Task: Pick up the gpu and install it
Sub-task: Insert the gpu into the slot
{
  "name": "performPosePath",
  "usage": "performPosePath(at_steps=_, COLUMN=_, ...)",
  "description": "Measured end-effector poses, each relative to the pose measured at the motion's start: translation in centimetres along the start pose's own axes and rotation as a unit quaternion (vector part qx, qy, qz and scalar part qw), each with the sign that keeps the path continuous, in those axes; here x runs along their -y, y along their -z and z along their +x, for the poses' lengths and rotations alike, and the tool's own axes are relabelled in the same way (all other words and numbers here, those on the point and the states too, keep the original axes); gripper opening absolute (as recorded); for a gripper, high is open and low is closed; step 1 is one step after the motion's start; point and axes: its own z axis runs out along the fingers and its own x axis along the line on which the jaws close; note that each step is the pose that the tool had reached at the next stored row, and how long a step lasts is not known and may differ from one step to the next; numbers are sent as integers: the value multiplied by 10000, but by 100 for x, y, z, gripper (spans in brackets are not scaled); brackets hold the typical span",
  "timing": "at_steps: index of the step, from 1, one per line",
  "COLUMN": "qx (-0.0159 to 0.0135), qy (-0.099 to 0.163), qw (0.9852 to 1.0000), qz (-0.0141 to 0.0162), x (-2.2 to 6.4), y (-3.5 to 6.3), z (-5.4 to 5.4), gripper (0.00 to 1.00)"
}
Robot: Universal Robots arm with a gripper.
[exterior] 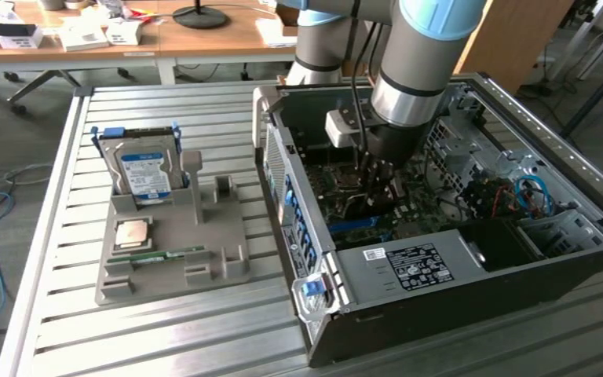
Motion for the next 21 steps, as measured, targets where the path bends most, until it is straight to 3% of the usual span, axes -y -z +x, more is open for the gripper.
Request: performPosePath(at_steps=21, qx=1, qy=0, qw=10000, qz=0, x=-1, y=-31, z=1, gripper=26)
